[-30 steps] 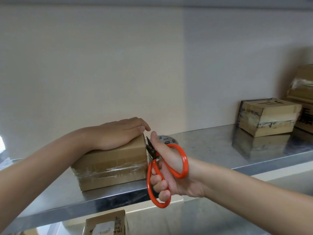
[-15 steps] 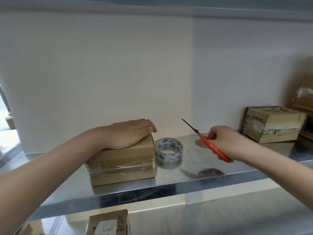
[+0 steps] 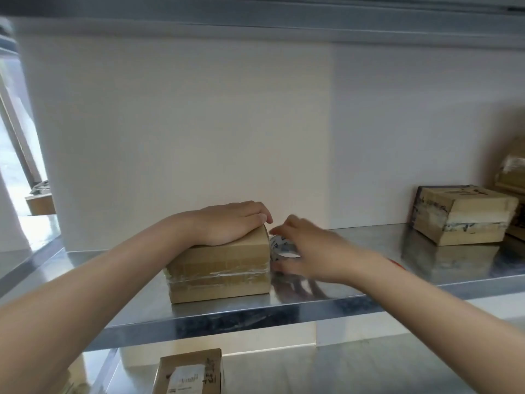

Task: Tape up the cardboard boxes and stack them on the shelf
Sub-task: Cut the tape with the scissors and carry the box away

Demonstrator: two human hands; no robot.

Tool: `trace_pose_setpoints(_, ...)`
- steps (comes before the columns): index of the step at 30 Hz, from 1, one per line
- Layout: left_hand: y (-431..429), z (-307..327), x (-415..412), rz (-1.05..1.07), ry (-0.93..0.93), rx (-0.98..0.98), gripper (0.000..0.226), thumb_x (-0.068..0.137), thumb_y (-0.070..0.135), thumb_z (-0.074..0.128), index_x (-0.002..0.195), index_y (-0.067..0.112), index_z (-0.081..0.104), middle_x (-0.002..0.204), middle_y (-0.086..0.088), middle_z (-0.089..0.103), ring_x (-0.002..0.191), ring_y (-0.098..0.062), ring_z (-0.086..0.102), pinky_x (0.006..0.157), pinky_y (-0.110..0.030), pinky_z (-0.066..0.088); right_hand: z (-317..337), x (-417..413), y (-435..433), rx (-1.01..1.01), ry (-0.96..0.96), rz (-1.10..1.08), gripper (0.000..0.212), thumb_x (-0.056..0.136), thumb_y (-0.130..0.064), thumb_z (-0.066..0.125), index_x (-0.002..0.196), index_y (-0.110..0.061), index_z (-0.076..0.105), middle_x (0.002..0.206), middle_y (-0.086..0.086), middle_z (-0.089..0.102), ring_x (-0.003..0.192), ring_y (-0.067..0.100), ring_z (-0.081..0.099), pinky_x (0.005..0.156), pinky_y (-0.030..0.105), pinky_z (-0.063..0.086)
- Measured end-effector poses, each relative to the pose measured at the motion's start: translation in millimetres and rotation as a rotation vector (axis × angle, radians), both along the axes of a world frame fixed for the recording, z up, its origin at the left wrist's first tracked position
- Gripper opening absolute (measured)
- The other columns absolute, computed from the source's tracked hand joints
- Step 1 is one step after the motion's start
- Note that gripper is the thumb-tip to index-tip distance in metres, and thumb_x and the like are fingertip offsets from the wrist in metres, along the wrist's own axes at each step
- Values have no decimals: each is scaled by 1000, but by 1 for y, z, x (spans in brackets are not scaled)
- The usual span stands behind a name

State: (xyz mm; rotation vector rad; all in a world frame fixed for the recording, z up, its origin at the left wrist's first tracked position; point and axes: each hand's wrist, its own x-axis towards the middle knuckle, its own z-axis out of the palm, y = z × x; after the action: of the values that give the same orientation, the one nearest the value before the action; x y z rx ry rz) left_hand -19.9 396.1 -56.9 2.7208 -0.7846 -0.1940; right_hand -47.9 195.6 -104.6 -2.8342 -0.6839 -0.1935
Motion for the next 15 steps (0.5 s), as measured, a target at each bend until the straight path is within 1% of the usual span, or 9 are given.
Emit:
trace_pose_setpoints(2, 1, 0, -1, 11, -3, -6, 37, 108, 42, 22, 133, 41, 50, 135, 20, 49, 126, -5, 43, 107, -31, 31, -15, 13, 13, 43, 49, 45, 42, 95, -44, 58, 132, -26, 52, 107, -9, 42, 88, 13, 51, 69, 28, 40)
trace_pose_setpoints(4, 6, 1, -3, 22, -4, -3, 38, 108, 43, 21, 134, 40, 50, 138, 19, 48, 129, -5, 42, 111, -33, 30, -21, 20, 12, 148, 60, 23, 31, 97, -35, 56, 127, -25, 57, 95, -12, 44, 79, 9, 48, 68, 26, 36)
trace_pose_setpoints(5, 10, 1, -5, 26, -4, 1, 39, 108, 43, 21, 135, 40, 49, 140, 18, 47, 131, -6, 41, 113, -34, 29, -23, 22, 7, 183, 72, -5, 29, 97, -33, 57, 125, -27, 57, 91, -15, 46, 77, 6, 47, 68, 24, 36)
trace_pose_setpoints(7, 17, 2, -9, 38, -2, 10, 40, 108, 44, 19, 137, 39, 47, 142, 18, 45, 133, -6, 39, 115, -35, 27, -26, 24, -3, 213, 90, -51, 27, 98, -36, 58, 124, -33, 57, 85, -20, 48, 73, 0, 46, 65, 18, 35)
trace_pose_setpoints(9, 20, 2, -11, 49, -1, 23, 42, 108, 44, 18, 139, 38, 46, 144, 17, 44, 134, -7, 39, 115, -35, 26, -28, 25, -6, 214, 97, -72, 21, 98, -39, 58, 118, -37, 57, 80, -21, 47, 70, -1, 45, 61, 16, 34)
trace_pose_setpoints(12, 23, 1, -11, 55, -4, 31, 42, 108, 44, 18, 140, 36, 45, 145, 13, 44, 135, -10, 39, 118, -40, 25, -29, 27, -5, 194, 80, -104, 11, 97, -33, 58, 108, -33, 57, 79, -18, 48, 70, 1, 45, 60, 18, 34)
trace_pose_setpoints(15, 37, -1, -10, 64, 0, 24, 43, 108, 43, 19, 141, 34, 46, 146, 12, 45, 136, -10, 38, 118, -39, 24, -25, 27, -21, 173, 68, -200, 11, 95, -24, 56, 105, -23, 60, 78, -12, 50, 69, 7, 46, 59, 20, 35)
